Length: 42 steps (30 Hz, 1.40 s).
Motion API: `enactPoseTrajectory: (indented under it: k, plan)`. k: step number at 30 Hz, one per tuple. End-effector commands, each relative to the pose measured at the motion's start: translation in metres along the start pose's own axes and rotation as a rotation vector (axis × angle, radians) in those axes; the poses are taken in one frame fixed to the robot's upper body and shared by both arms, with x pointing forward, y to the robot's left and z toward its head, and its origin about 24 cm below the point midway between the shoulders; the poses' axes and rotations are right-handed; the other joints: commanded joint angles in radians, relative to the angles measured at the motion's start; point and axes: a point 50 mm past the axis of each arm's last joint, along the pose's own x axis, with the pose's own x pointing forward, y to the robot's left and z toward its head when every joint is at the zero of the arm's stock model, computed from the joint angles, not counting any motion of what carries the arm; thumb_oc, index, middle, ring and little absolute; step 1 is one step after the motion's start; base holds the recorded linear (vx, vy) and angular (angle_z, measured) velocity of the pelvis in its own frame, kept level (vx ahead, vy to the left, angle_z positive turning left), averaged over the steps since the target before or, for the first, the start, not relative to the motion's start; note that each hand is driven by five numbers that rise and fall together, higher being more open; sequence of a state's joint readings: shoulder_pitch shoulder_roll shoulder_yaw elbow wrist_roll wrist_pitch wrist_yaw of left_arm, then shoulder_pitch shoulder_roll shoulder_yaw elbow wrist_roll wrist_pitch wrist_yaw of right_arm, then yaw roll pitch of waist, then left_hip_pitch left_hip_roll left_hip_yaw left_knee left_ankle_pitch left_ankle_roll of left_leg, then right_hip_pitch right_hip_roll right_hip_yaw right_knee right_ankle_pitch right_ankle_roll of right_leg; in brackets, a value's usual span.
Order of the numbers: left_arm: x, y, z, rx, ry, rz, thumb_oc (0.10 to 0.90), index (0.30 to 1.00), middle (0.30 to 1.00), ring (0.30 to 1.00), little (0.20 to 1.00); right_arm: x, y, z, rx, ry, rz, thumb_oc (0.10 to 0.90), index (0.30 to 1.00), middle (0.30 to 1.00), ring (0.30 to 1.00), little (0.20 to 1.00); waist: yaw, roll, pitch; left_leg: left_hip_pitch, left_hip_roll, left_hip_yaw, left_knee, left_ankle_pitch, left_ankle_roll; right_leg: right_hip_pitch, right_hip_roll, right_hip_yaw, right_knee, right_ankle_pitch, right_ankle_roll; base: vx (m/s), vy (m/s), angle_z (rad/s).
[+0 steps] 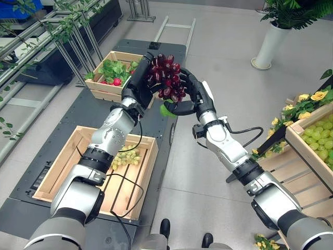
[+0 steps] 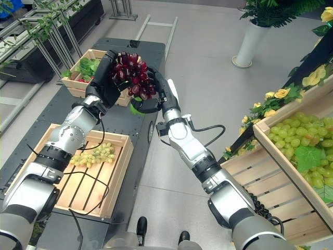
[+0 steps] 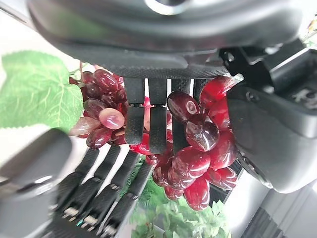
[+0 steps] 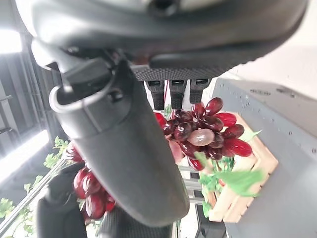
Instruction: Pick up the fruits from the basket on one side to the basket on the other side
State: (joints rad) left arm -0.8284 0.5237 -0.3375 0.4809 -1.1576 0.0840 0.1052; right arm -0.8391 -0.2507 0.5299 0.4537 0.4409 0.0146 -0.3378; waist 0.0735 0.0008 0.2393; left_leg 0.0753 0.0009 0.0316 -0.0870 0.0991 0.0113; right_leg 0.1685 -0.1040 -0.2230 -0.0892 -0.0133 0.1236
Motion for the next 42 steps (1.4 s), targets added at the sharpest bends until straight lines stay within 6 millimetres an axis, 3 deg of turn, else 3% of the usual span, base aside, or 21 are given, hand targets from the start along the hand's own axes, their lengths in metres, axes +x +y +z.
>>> enactPoseTrajectory:
  k: [1,16,25,26,27,29,30,31,32,36,42]
  plan:
    - [0.020,-0.066,0.048,-0.060,-0.166,-0.241,0.400,0.300,0.300,0.300,0.300,0.016,0.009,0.030,0.013,-0.093,-0.027,0.800,0.900,0.900,0.900,0.900,0.020,0.033,-0.197,0.034,-0.072,-0.058,0.000,-0.129,-0.010,-0.027,0.045,-0.009,0.002,0.003,-0.068,0.00,0.000,0.00]
    - [0.010,-0.106,0.043,-0.040,-0.144,-0.421,0.400,0.300,0.300,0.300,0.300,0.024,-0.018,0.010,-0.009,0.014,-0.174,0.800,0.900,0.900,0.900,0.900,0.039,0.027,-0.196,0.037,-0.076,-0.071,0.000,-0.133,-0.007,-0.021,0.039,-0.021,0.002,-0.001,-0.068,0.00,0.000,0.00]
    - [0.005,-0.109,0.042,-0.059,-0.137,-0.445,0.400,0.300,0.300,0.300,0.300,0.025,-0.025,0.018,0.060,-0.048,-0.186,0.800,0.900,0.900,0.900,0.900,0.047,0.027,-0.195,0.043,-0.076,-0.079,0.000,-0.135,-0.008,-0.014,0.037,-0.029,0.002,-0.005,-0.070,0.00,-0.001,0.01]
    - [0.004,-0.107,0.042,-0.058,-0.138,-0.445,0.400,0.300,0.300,0.300,0.300,0.024,-0.026,0.024,0.088,-0.094,-0.185,0.728,0.792,0.792,0.792,0.792,0.047,0.028,-0.194,0.044,-0.076,-0.080,0.000,-0.136,-0.008,-0.013,0.038,-0.029,0.002,-0.005,-0.071,0.00,0.000,0.00]
    - [0.003,-0.107,0.042,-0.059,-0.138,-0.442,0.400,0.300,0.300,0.300,0.300,0.023,-0.025,0.028,0.104,-0.126,-0.185,0.620,0.629,0.629,0.629,0.629,0.047,0.029,-0.194,0.044,-0.076,-0.081,0.000,-0.135,-0.008,-0.013,0.038,-0.029,0.002,-0.004,-0.071,0.00,0.000,0.00]
    - [0.001,-0.106,0.041,-0.057,-0.136,-0.434,0.400,0.300,0.300,0.300,0.300,0.022,-0.026,0.034,0.119,-0.171,-0.199,0.566,0.549,0.549,0.549,0.549,0.048,0.031,-0.194,0.044,-0.077,-0.082,0.000,-0.135,-0.008,-0.012,0.038,-0.029,0.002,-0.005,-0.071,0.00,0.000,0.00]
    - [0.001,-0.104,0.041,-0.055,-0.135,-0.426,0.400,0.300,0.300,0.300,0.300,0.020,-0.026,0.038,0.123,-0.205,-0.206,0.502,0.453,0.453,0.453,0.453,0.047,0.031,-0.194,0.045,-0.077,-0.083,0.000,-0.136,-0.007,-0.011,0.039,-0.028,0.002,-0.006,-0.071,0.00,0.000,0.00]
    - [0.000,-0.102,0.041,-0.053,-0.134,-0.413,0.400,0.300,0.300,0.300,0.300,0.019,-0.026,0.043,0.129,-0.239,-0.212,0.478,0.418,0.418,0.418,0.418,0.046,0.032,-0.194,0.046,-0.076,-0.083,0.000,-0.137,-0.007,-0.012,0.039,-0.027,0.002,-0.006,-0.070,0.00,0.000,0.00]
    - [0.000,-0.100,0.041,-0.052,-0.133,-0.408,0.400,0.300,0.300,0.300,0.300,0.018,-0.027,0.046,0.134,-0.256,-0.213,0.400,0.300,0.300,0.300,0.300,0.045,0.032,-0.194,0.046,-0.076,-0.083,0.000,-0.137,-0.007,-0.012,0.039,-0.026,0.002,-0.007,-0.070,0.00,0.000,0.00]
    - [0.002,-0.089,0.039,-0.047,-0.125,-0.356,0.400,0.300,0.300,0.300,0.300,0.013,-0.029,0.059,0.173,-0.347,-0.233,0.400,0.300,0.300,0.300,0.300,0.039,0.035,-0.192,0.049,-0.076,-0.078,0.000,-0.138,-0.005,-0.010,0.040,-0.021,0.002,-0.007,-0.071,0.00,0.000,0.00]
    - [0.006,-0.070,0.038,-0.047,-0.119,-0.269,0.400,0.300,0.300,0.300,0.300,0.009,-0.034,0.062,0.197,-0.379,-0.236,0.400,0.300,0.300,0.300,0.300,0.030,0.036,-0.194,0.053,-0.073,-0.067,0.000,-0.141,-0.005,-0.009,0.041,-0.016,0.002,-0.011,-0.070,0.00,0.000,0.00]
